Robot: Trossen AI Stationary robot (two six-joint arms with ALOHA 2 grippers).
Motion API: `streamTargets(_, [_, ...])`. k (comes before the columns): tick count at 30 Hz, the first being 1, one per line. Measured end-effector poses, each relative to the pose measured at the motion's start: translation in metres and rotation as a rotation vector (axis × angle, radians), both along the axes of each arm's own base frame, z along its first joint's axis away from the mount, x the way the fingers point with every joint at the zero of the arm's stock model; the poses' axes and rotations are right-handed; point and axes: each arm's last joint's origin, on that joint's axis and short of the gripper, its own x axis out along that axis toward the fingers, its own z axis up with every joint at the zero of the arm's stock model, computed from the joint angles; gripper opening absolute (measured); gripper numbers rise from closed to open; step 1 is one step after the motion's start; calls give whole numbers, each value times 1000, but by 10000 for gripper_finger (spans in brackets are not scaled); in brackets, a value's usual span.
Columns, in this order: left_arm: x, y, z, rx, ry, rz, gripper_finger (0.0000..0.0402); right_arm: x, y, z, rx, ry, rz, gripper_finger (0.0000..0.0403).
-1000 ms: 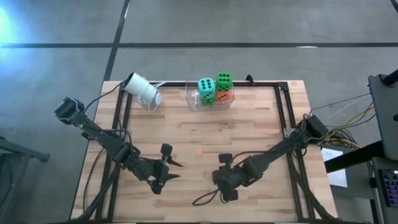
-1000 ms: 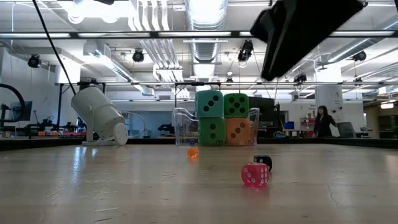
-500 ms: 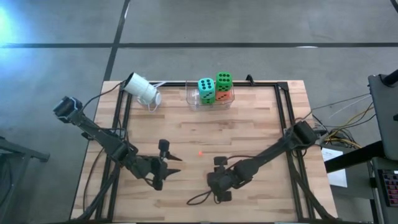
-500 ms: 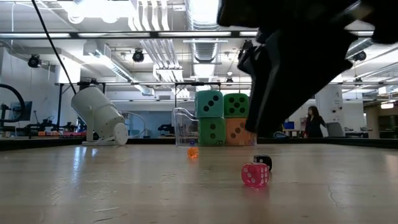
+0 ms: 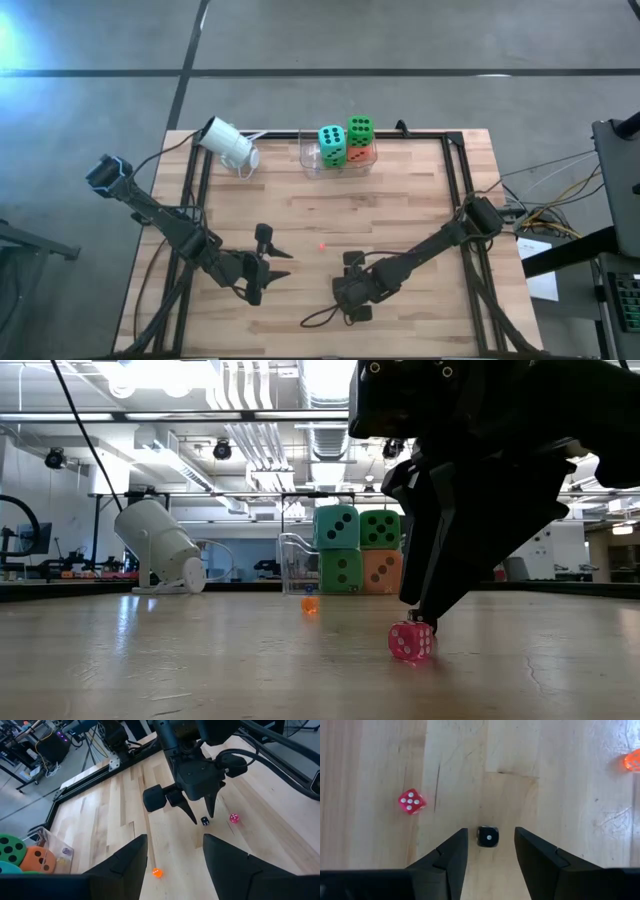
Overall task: Pick & Place Dice
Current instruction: Put the small black dice into the transparent bin
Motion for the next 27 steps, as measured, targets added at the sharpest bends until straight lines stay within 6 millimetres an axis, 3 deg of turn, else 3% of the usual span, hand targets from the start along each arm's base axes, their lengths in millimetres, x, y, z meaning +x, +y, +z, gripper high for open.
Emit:
streamTargets(14, [0,0,0,0,0,0,196,-1,-6,-12,32,-5,-1,140])
streamTargets(24, [0,0,0,0,1,0,192,-1,-7,-12,20,-11,-6,43])
streamTargets(27, [0,0,0,0,1,0,193,-1,-9,-10,-52,-50,-38,41])
